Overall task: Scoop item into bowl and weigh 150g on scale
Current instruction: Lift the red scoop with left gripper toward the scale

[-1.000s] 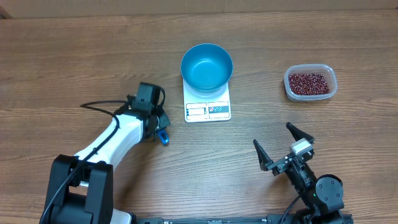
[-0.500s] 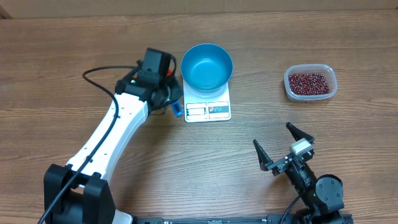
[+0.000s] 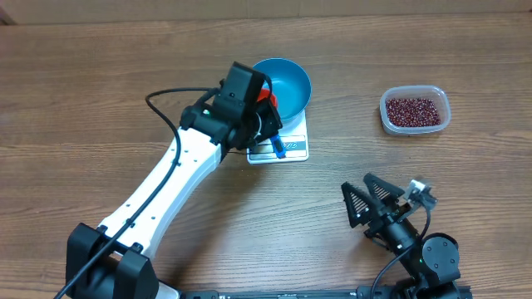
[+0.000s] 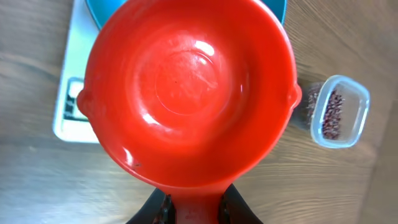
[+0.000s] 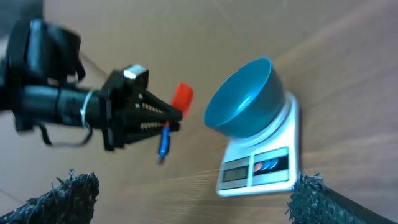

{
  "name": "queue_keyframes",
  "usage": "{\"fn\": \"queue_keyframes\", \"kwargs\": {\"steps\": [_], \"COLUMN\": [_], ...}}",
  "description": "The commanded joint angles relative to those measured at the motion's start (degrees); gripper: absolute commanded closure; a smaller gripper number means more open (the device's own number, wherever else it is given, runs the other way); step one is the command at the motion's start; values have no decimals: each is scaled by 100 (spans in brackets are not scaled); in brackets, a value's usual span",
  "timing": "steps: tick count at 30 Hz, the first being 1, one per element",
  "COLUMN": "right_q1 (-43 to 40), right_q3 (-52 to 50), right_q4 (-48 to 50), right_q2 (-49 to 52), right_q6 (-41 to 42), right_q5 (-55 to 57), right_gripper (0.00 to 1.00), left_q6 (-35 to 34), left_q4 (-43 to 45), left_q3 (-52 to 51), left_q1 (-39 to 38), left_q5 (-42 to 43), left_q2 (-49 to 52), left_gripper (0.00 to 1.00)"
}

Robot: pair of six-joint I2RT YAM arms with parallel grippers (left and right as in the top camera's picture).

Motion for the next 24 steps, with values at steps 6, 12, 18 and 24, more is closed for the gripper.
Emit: {"fn": "queue_keyframes", "kwargs": {"steps": [6,12,18,24], "right_q1": [0,0,0,0], "right_q3": [-61,-57,-24,348], "right_q4": [223,601,682,686], "right_q2": [-68,-68,-52,457], "right_q6": [1508,981,769,271], "right_q5": [-83,-470,-745,-846], "right_gripper": [0,6,10,13], "left_q6": [-1834,-2308,-2664,-2702], "left_q4": [-15,-7,55,98], "left_q3": [118,118,118,118], "left_q1": [-372,-505,-511,-511], "left_q5": [103,151,400,400], "left_q2": [-131,-131,-131,-131], "left_gripper": [96,96,96,96]}}
